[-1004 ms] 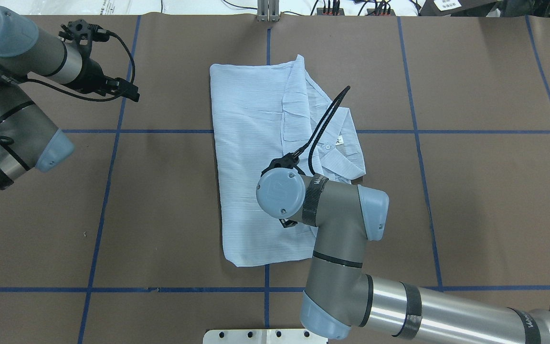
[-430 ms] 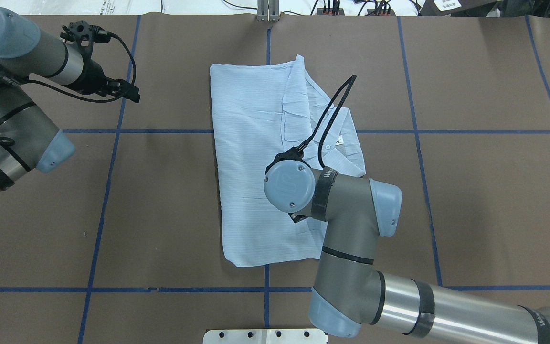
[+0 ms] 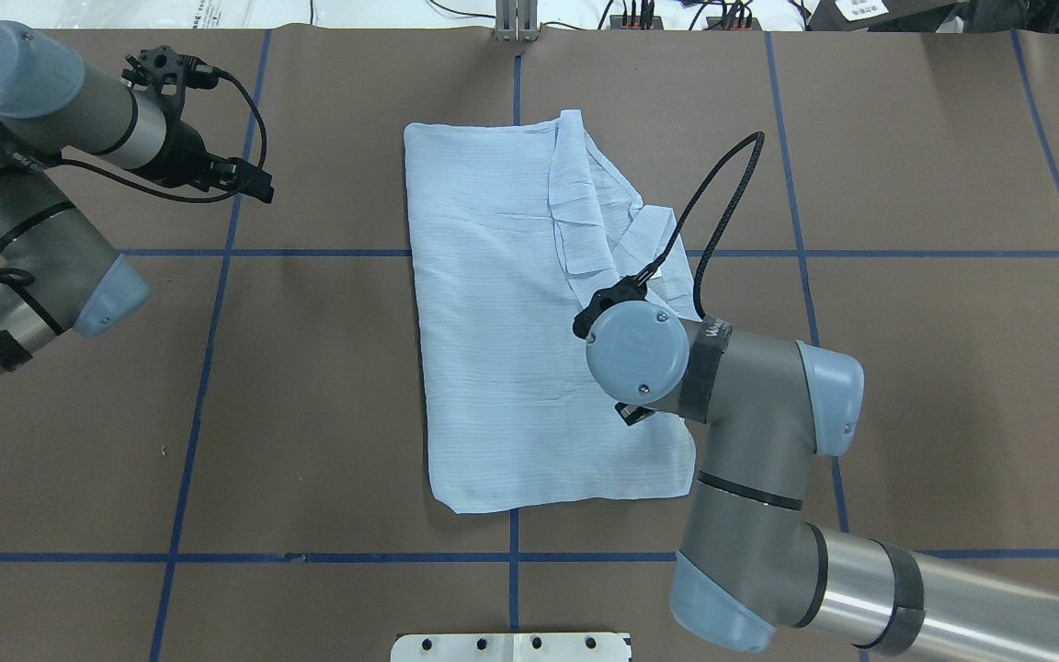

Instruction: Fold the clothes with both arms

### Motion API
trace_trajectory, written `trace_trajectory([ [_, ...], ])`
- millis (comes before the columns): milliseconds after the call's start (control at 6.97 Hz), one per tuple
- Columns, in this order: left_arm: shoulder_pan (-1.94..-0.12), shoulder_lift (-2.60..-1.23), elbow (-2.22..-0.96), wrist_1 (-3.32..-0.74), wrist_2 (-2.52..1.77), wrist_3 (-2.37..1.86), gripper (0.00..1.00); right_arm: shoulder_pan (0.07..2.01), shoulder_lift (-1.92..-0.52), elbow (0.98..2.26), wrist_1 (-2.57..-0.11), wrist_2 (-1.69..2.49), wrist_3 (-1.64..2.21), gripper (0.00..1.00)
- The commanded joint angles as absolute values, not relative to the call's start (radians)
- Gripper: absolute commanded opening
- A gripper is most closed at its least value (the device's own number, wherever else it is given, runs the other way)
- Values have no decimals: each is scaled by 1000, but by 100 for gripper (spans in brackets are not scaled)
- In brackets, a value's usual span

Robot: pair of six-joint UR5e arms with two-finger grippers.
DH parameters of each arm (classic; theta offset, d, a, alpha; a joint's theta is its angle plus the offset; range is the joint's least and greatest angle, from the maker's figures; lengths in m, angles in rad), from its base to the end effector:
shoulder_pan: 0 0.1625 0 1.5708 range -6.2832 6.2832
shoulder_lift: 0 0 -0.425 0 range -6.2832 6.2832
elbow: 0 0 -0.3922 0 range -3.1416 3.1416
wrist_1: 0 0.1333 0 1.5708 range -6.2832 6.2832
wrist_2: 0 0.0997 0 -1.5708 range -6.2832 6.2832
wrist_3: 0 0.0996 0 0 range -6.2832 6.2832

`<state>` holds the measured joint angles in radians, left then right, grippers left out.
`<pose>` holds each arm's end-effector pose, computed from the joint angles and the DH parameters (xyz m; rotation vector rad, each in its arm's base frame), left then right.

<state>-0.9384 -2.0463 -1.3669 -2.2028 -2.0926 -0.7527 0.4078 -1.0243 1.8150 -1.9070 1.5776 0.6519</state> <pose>0.3474 -0.6156 0.4102 0.3685 0.9354 0.1256 -0.5258 -0.3716 0.2925 0.2776 -0.3662 -0.5037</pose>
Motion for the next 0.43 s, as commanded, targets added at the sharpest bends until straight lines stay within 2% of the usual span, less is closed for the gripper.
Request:
trace_trajectory([
  [0, -937, -2048, -1367, -2203, -2092, -753, 100, 429, -1124, 1865, -1896, 1577, 646, 72],
  [287, -936, -2046, -1368, -2203, -2094, -753, 100, 478, -1120, 1904, -1896, 1601, 621, 99],
])
